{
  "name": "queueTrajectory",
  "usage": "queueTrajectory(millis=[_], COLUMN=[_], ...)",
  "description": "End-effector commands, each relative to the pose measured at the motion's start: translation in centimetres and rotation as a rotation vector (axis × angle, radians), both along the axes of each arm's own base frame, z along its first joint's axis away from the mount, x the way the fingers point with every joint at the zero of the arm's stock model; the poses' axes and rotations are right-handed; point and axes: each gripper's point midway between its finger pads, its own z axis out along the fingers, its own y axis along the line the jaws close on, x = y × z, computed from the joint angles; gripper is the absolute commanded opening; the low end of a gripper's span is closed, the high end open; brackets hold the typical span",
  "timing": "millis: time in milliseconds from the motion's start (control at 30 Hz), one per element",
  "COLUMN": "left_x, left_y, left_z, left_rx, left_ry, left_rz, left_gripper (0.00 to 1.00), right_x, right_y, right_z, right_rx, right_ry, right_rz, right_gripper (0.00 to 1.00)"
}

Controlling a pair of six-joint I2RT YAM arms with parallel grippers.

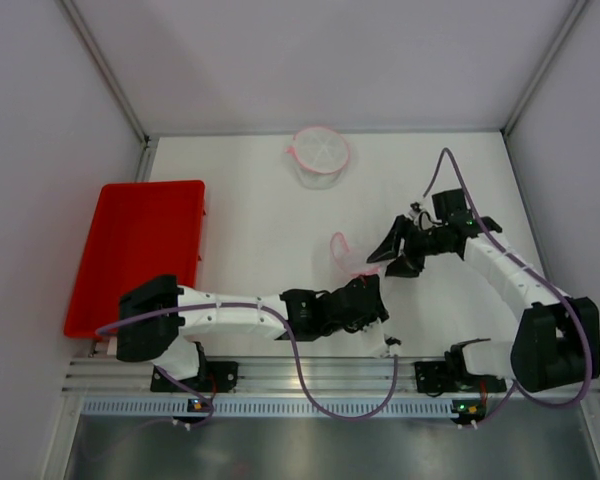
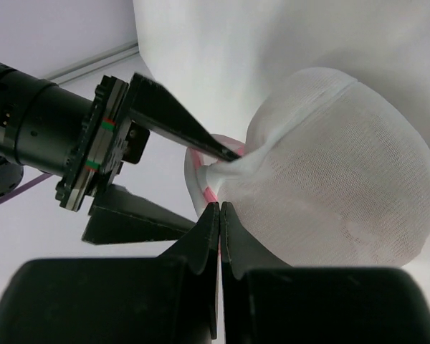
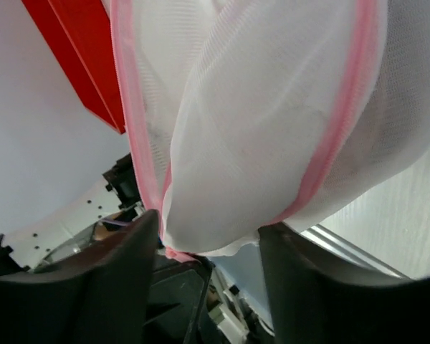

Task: Place the bra in the laundry bag and zip it closed
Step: Zip the zipper on the laundry bag.

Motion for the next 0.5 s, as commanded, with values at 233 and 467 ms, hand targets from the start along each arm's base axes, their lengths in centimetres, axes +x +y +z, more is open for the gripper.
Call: queueTrajectory(millis=[233, 467], left_x=[-0.6, -2.6], left_y=[0.4, 2.7], left_z=[2.2, 1.1], left_rx=[-0.119, -0.112], left_ry=[0.032, 0.097], left_rz=[0.019, 0.005], left_gripper=[0.0, 0.0], right_x=[3.1, 6.4], right_y=[0.7, 0.3], right_z=[1.1, 2.5], right_rx=[-0.017, -0.072], right_ry=[-0.083, -0.222], right_rz=[0.037, 0.112], right_gripper=[0.0, 0.0])
